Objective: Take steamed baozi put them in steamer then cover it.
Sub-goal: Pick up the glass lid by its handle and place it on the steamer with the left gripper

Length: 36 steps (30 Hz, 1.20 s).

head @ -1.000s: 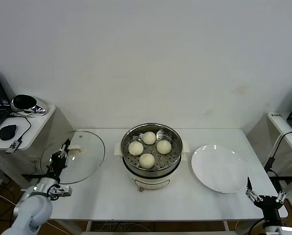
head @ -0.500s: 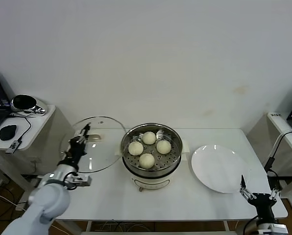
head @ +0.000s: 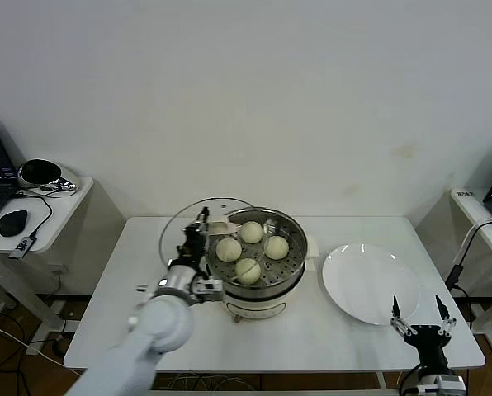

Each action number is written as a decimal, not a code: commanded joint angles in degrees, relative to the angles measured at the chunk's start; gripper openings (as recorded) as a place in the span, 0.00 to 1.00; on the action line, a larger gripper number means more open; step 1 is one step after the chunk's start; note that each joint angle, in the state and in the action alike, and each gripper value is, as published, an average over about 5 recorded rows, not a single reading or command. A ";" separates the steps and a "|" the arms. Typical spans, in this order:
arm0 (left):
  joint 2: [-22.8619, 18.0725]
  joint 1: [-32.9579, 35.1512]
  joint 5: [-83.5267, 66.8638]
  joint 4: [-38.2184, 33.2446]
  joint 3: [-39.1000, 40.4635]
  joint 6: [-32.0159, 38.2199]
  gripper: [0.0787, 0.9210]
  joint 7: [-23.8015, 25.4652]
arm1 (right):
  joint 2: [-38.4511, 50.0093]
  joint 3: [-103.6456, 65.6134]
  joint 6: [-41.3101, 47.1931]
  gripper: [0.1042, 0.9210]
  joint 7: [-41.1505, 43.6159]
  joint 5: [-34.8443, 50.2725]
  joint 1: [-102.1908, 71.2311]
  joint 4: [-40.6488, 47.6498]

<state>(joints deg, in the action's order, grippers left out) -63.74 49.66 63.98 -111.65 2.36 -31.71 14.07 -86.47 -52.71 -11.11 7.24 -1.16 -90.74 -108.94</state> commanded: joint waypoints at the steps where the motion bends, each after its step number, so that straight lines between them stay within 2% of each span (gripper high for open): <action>1: -12.83 -5.22 11.74 6.90 8.51 -4.61 0.08 5.21 | -0.23 0.49 -0.21 0.88 -0.06 -1.66 0.09 0.43; 20: -16.32 -5.52 13.54 16.56 7.59 -2.14 0.08 1.86 | 0.06 1.50 -0.94 0.88 0.13 -1.46 -0.38 1.16; 36: -17.50 -4.76 14.80 18.02 6.79 -1.35 0.08 1.10 | 0.25 1.67 -1.12 0.88 0.26 -1.43 -0.52 1.33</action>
<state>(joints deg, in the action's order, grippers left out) -80.42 44.87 77.99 -95.07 9.10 -33.21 15.37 -86.25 -51.12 -12.17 7.49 -2.50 -91.22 -107.65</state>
